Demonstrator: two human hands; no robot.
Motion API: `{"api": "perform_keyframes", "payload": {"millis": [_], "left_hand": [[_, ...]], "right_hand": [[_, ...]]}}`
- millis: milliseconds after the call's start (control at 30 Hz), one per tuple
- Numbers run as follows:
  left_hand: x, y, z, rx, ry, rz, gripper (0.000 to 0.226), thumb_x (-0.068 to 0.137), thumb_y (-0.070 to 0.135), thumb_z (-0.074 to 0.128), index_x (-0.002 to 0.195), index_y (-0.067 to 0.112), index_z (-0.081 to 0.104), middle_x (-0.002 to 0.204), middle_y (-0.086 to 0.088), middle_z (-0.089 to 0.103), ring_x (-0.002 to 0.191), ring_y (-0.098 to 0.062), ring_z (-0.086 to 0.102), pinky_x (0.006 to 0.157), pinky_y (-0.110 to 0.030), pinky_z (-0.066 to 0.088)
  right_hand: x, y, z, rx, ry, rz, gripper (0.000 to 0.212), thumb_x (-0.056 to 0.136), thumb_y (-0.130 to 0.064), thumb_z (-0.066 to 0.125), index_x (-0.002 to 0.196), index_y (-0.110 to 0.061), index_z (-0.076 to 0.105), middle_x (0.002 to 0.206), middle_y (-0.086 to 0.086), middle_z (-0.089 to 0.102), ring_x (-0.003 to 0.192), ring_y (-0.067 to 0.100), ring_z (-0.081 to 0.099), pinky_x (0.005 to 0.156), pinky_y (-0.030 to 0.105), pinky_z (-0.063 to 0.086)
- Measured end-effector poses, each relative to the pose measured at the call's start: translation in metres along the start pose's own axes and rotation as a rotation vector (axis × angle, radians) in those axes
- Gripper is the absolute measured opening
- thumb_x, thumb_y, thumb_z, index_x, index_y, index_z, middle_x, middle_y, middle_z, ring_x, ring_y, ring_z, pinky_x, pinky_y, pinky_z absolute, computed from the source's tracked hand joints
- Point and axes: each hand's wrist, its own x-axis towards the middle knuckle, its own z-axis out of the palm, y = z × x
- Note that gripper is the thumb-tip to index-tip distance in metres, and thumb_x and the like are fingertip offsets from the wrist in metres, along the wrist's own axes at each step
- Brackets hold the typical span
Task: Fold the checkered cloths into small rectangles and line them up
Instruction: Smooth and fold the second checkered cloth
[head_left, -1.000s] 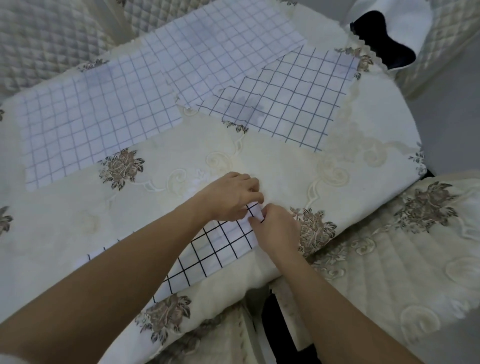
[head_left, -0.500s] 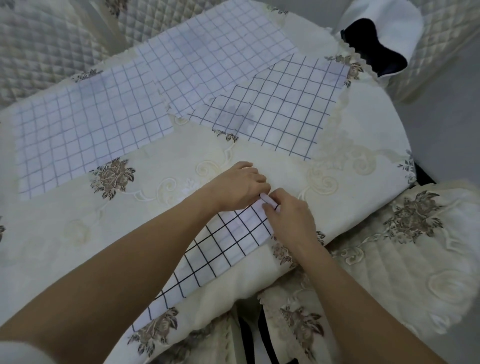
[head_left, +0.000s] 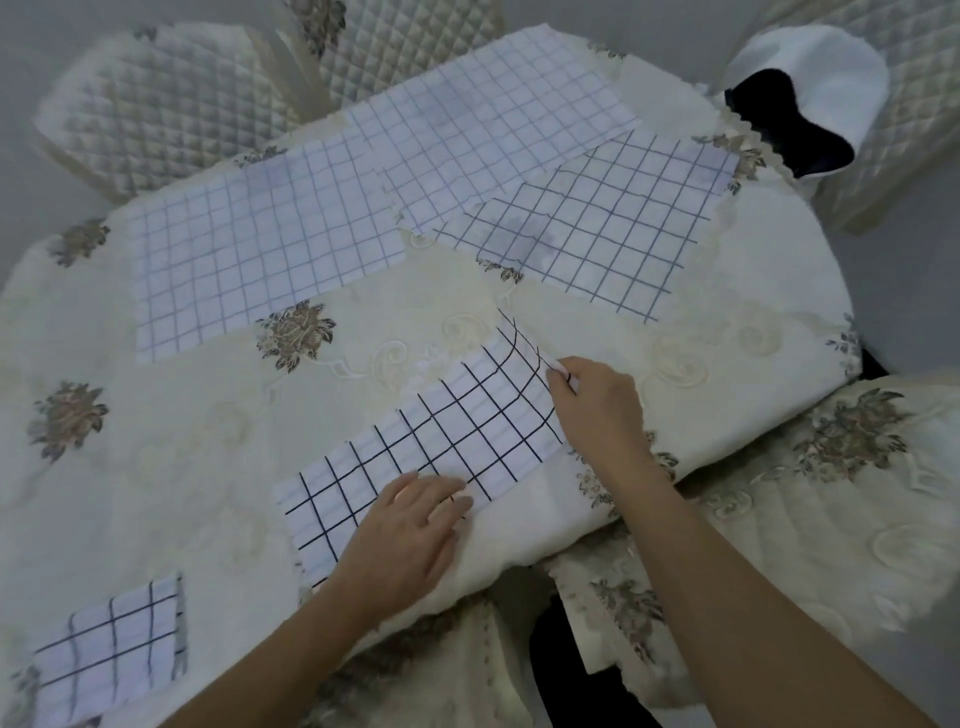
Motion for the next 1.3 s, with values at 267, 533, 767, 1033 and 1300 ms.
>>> {"api": "perform_keyframes", "payload": {"millis": [267, 533, 767, 1033, 1300], "left_hand": [[-0.020, 0.000, 0.030, 0.023, -0.144, -0.034, 0.048, 0.105, 0.044, 0.032, 0.147, 0.024, 0.044, 0.144, -0.001, 0.051, 0.129, -0.024, 0.048, 0.107, -0.043, 0.040], [-0.019, -0.002, 0.036, -0.022, -0.093, -0.064, 0.049, 0.100, 0.045, 0.036, 0.142, 0.021, 0.048, 0.141, 0.000, 0.049, 0.126, -0.025, 0.046, 0.103, -0.045, 0.040], [-0.079, -0.017, 0.014, -0.071, -0.012, -0.199, 0.052, 0.100, 0.045, 0.037, 0.142, 0.017, 0.050, 0.151, -0.003, 0.045, 0.137, -0.023, 0.042, 0.115, -0.047, 0.034], [-0.193, -0.055, 0.027, 0.027, -0.175, -0.344, 0.067, 0.104, 0.057, 0.017, 0.158, 0.017, 0.020, 0.166, -0.001, 0.009, 0.153, -0.019, 0.011, 0.121, -0.049, 0.025], [-0.196, -0.055, 0.035, 0.002, -0.170, -0.362, 0.067, 0.104, 0.057, 0.011, 0.159, 0.019, 0.012, 0.166, 0.001, 0.002, 0.153, -0.017, 0.001, 0.123, -0.050, 0.013]], "right_hand": [[-0.020, -0.034, 0.019, -0.141, 0.091, -0.121, 0.036, 0.101, -0.029, 0.048, 0.068, -0.016, 0.055, 0.059, -0.005, 0.050, 0.059, 0.018, 0.049, 0.059, 0.038, 0.045], [-0.070, -0.074, 0.058, -0.036, 0.061, -0.121, 0.031, 0.103, -0.030, 0.053, 0.125, -0.017, 0.069, 0.120, 0.000, 0.071, 0.106, 0.011, 0.064, 0.087, 0.014, 0.042], [-0.117, -0.094, 0.099, -0.099, 0.097, -0.191, 0.023, 0.102, -0.025, 0.052, 0.115, -0.017, 0.069, 0.105, 0.002, 0.071, 0.094, 0.025, 0.064, 0.079, 0.041, 0.054], [-0.155, -0.102, 0.148, -0.201, 0.011, -0.205, 0.031, 0.101, -0.028, 0.054, 0.127, -0.017, 0.068, 0.126, -0.001, 0.068, 0.120, 0.020, 0.057, 0.095, 0.029, 0.046], [-0.188, -0.099, 0.202, -0.323, -0.051, -0.320, 0.035, 0.102, -0.026, 0.049, 0.126, -0.009, 0.067, 0.122, 0.006, 0.070, 0.112, 0.027, 0.060, 0.093, 0.041, 0.054]]}}
